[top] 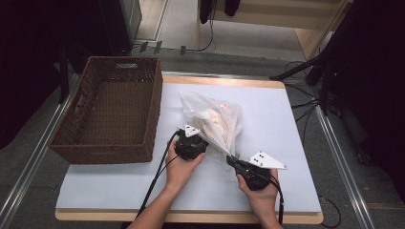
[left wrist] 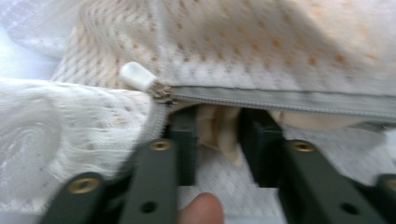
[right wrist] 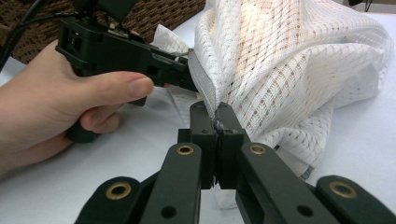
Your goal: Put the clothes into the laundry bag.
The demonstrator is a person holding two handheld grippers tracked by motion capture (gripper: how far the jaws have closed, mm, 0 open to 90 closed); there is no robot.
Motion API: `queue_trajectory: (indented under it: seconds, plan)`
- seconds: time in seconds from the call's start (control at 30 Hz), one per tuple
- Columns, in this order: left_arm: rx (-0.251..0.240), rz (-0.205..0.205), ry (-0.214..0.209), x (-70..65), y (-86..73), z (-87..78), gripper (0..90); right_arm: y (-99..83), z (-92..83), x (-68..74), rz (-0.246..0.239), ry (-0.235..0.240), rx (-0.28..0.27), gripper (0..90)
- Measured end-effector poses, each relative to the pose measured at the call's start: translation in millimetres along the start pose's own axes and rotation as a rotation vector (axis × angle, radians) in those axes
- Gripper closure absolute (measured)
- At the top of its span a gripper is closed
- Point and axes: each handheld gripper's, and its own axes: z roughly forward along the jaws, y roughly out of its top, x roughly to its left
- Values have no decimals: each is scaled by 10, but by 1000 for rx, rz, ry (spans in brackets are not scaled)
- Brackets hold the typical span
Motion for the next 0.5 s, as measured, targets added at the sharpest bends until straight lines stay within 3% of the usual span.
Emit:
queue_trajectory:
  seconds: [0.03,0.1,0.2,0.27,0.4,0.5]
  plan:
    - [3,6,0,0,-49,-65,573,-1,2,-4,1,0,1,892]
    - [9,8,-6,10,-81,-107,572,-1,1,-7,3,-1,4,892]
    - [29,16,-32,18,-203,-218,626,-1,-3,-17,4,-2,1,891]
    - [50,49,-57,-21,-242,-250,667,-2,10,-25,-1,-1,1,892]
    - [71,103,-77,-118,-238,-205,622,-1,34,-4,-1,4,7,892]
    - [67,97,-101,-142,-194,-135,629,-2,40,4,-5,9,7,892]
